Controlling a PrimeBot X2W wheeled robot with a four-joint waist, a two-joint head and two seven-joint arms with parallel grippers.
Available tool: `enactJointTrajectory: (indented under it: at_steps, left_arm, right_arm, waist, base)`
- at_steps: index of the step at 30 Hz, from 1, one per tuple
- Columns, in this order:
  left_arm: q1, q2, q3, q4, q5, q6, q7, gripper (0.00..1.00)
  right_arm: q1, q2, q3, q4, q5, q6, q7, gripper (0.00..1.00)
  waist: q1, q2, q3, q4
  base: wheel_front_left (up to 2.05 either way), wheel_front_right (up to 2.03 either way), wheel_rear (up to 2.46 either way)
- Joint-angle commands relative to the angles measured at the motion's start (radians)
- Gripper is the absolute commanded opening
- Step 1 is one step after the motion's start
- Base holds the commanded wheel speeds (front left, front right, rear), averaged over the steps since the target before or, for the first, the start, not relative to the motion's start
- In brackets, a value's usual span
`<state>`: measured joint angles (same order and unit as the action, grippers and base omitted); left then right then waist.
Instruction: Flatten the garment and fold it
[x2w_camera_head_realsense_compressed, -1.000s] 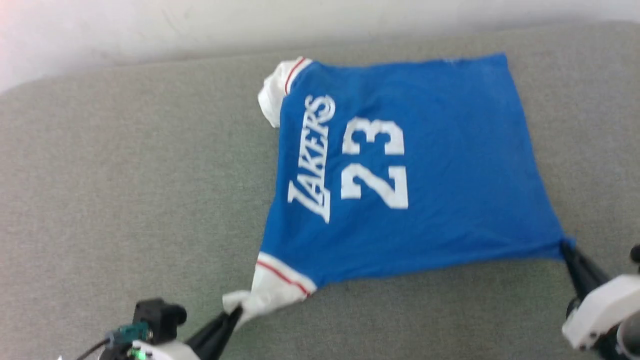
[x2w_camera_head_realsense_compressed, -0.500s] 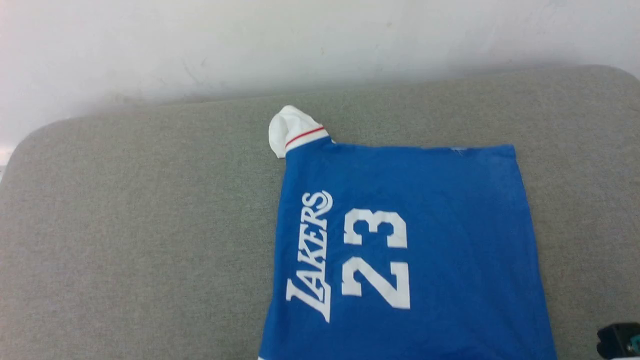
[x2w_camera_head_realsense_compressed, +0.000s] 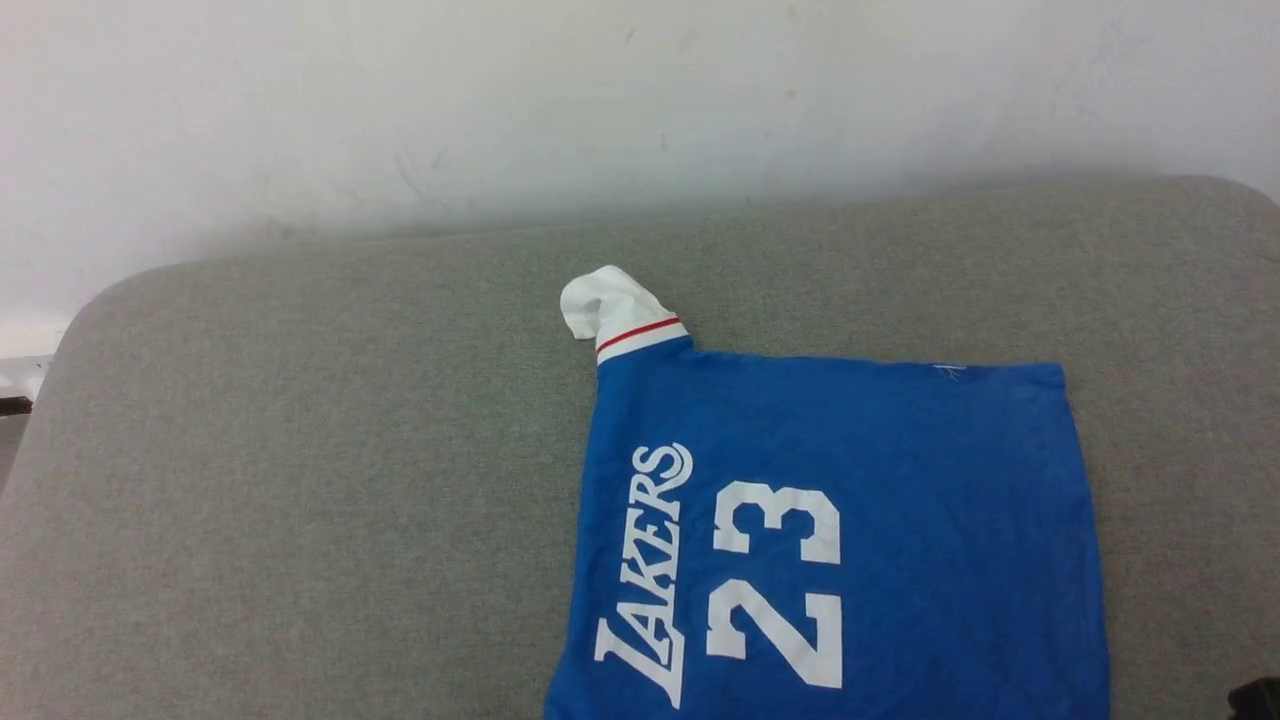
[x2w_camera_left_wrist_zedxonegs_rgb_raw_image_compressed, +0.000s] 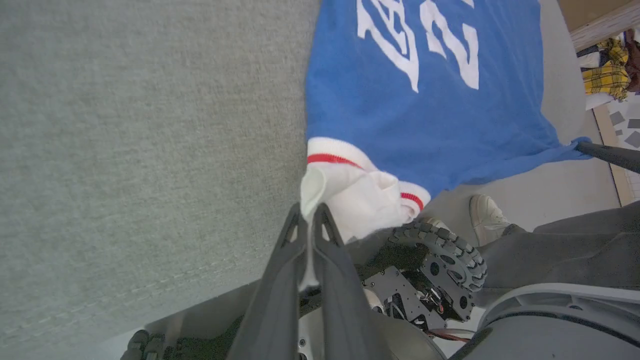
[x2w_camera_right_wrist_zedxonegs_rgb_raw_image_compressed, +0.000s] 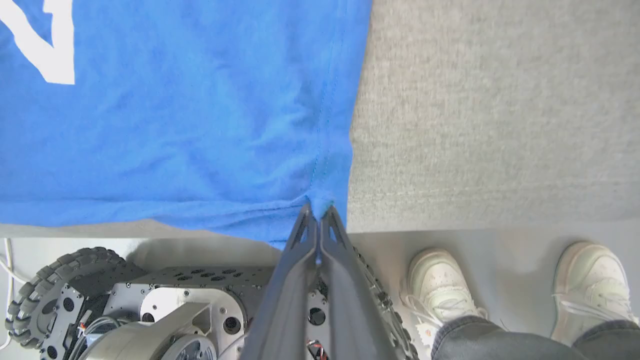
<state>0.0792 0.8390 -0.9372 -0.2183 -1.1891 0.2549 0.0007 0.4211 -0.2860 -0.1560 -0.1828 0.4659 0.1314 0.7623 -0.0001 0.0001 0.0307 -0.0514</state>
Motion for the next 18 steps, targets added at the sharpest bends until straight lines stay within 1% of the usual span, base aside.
enactJointTrajectory:
  at_steps: [1, 5, 9, 13, 18]
  left_arm:
    - [-0.017, 0.006, 0.010, -0.007, 0.015, -0.005, -0.014, 0.00]
    - [-0.069, 0.020, 0.037, -0.033, 0.090, -0.002, -0.068, 0.00]
    - [-0.150, 0.031, 0.068, -0.048, 0.159, -0.015, -0.098, 0.00]
    - [-0.240, 0.030, 0.088, -0.043, 0.206, -0.041, -0.098, 0.00]
    - [-0.351, 0.007, 0.104, -0.001, 0.247, -0.084, -0.089, 0.00]
  right_arm:
    - [-0.014, -0.002, -0.002, -0.009, -0.007, -0.001, -0.015, 0.00]
    - [-0.056, -0.011, -0.007, -0.022, -0.016, -0.001, -0.086, 0.00]
    - [-0.115, -0.029, -0.006, -0.020, -0.029, -0.001, -0.153, 0.00]
    - [-0.191, -0.043, 0.003, 0.000, -0.050, -0.001, -0.206, 0.00]
    - [-0.297, -0.057, 0.021, 0.056, -0.062, -0.001, -0.249, 0.00]
  waist:
    - [0.0001, -0.0001, -0.001, 0.002]
    - [0.0001, -0.0001, 0.010, 0.001]
    - [0.0001, -0.0001, 0.048, -0.007]
    - [0.0001, -0.0001, 0.109, -0.021]
    - [0.0001, -0.0001, 0.191, -0.038]
  base:
    - [0.00, 0.00, 0.00]
    - [0.00, 0.00, 0.00]
    - [0.00, 0.00, 0.00]
    - [0.00, 0.00, 0.00]
    - [0.00, 0.00, 0.00]
